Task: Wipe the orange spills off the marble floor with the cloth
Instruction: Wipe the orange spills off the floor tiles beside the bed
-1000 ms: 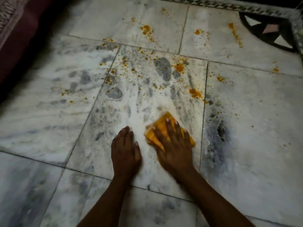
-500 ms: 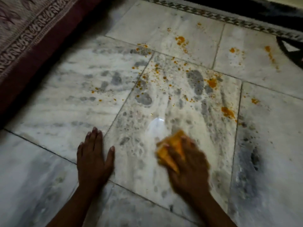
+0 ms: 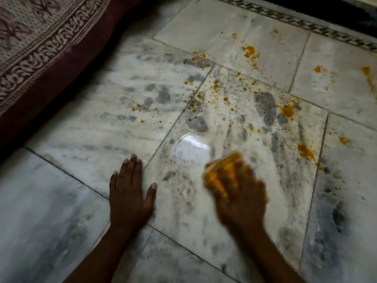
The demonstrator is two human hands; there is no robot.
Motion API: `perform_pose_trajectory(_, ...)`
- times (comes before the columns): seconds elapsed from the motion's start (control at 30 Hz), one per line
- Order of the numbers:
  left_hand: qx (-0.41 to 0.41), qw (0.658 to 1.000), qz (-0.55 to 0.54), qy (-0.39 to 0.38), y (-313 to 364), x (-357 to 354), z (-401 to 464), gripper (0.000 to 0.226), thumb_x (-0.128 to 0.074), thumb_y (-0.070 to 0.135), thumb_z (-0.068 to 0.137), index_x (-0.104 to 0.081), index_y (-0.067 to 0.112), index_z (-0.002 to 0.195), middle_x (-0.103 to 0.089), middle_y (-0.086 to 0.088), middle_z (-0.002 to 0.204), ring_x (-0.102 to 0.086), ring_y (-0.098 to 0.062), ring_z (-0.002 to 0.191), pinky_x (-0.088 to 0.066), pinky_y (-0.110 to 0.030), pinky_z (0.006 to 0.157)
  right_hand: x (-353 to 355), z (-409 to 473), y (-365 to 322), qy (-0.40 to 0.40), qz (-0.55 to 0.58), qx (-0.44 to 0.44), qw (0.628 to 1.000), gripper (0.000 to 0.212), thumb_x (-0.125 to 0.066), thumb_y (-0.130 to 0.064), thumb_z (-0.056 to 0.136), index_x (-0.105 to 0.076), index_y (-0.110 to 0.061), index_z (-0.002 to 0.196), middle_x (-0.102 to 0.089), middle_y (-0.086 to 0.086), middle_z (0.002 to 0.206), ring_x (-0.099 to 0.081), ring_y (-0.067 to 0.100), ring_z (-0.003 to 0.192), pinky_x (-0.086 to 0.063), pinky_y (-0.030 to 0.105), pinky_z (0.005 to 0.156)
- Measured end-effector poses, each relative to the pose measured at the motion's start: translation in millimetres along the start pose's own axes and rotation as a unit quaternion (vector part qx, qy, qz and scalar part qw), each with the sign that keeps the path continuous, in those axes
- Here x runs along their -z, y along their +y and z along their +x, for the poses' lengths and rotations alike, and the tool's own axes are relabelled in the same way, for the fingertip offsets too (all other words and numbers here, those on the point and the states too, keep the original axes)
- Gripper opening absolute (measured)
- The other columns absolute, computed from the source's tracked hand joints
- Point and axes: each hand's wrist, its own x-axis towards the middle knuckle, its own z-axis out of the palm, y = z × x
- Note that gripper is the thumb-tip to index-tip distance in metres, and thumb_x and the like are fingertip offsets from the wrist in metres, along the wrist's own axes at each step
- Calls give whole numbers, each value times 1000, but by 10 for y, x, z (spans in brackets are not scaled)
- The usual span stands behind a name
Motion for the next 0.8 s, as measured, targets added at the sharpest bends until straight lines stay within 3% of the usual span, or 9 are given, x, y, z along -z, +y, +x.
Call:
perform_pose_trajectory(0.13, -5, 1000, -4, 9, -18, -37, 2, 78, -45, 53, 96, -37, 14, 163, -26, -4, 175, -26, -25, 161, -22, -53, 128, -344, 1139, -147, 22, -9, -252, 968, 61, -44, -63, 100, -44, -39, 156, -28, 16, 170, -22, 48, 155, -20, 65, 121)
perform_pose_trajectory(0.17, -6, 1000, -1, 17, -18, -19, 13, 77, -45, 53, 96, -37, 15, 163, -26, -4, 175, -26, -24, 161, -21, -53, 128, -393, 1339, -426, 8, 6, -240, 971, 60, -43, -61, 100, -46, -37, 155, -29, 16, 169, -22, 48, 155, -18, 65, 122)
perform_pose_trajectory(0.33, -11, 1000, 2, 21, -5, 26, 2, 74, -46, 48, 97, -40, 11, 161, -29, -7, 174, -29, -25, 160, -24, -55, 127, -230, 499, -958, -33, 38, 105, 993, 59, -49, -57, 99, -40, -47, 156, -25, 5, 172, -19, 37, 160, -18, 60, 125)
perform_pose_trajectory(0.43, -46, 999, 1, 11, -131, 89, 57, 69, -47, 42, 96, -47, 10, 157, -36, -10, 170, -38, -28, 155, -32, -52, 123, -79, 199, -553, -25, 41, 76, 996, 59, -48, -56, 96, -46, -44, 154, -28, 5, 171, -26, 36, 158, -27, 62, 121)
perform_pose_trajectory(0.5, -72, 996, 54, 2, -326, 100, 219, 64, -47, 38, 97, -51, 7, 153, -42, -13, 166, -46, -32, 150, -40, -52, 118, -257, 543, -549, -7, 17, -64, 998, 59, -48, -56, 97, -50, -37, 153, -32, 11, 169, -29, 43, 155, -24, 63, 121)
perform_pose_trajectory(0.57, -27, 996, 89, 15, -473, 128, 408, 66, -44, 41, 98, -50, 6, 155, -41, -14, 167, -45, -34, 151, -40, -54, 118, -484, 1076, -922, 8, 11, -156, 988, 61, -50, -58, 100, -48, -30, 155, -35, 18, 167, -29, 50, 152, -24, 67, 120)
perform_pose_trajectory(0.6, 7, 996, 84, 18, -531, 125, 491, 68, -43, 44, 99, -46, 8, 157, -38, -13, 169, -41, -32, 154, -37, -55, 120, -564, 1244, -1171, 7, 24, -142, 990, 62, -53, -55, 100, -46, -28, 156, -36, 20, 166, -31, 52, 151, -25, 69, 119)
perform_pose_trajectory(0.73, 47, 998, 26, 32, -611, 112, 605, 67, -40, 42, 100, -40, 17, 162, -30, -2, 174, -30, -24, 160, -23, -54, 128, -503, 910, -1542, -34, 52, 123, 990, 59, -43, -57, 101, -37, -44, 159, -23, 6, 173, -20, 40, 159, -22, 61, 123)
perform_pose_trajectory(0.8, 61, 997, 24, 40, -621, 139, 589, 67, -43, 40, 99, -40, 18, 162, -30, -2, 174, -30, -24, 160, -24, -55, 128, -334, 776, -1346, -59, 43, 153, 985, 61, -42, -61, 100, -31, -50, 159, -19, 0, 174, -16, 33, 161, -23, 59, 123)
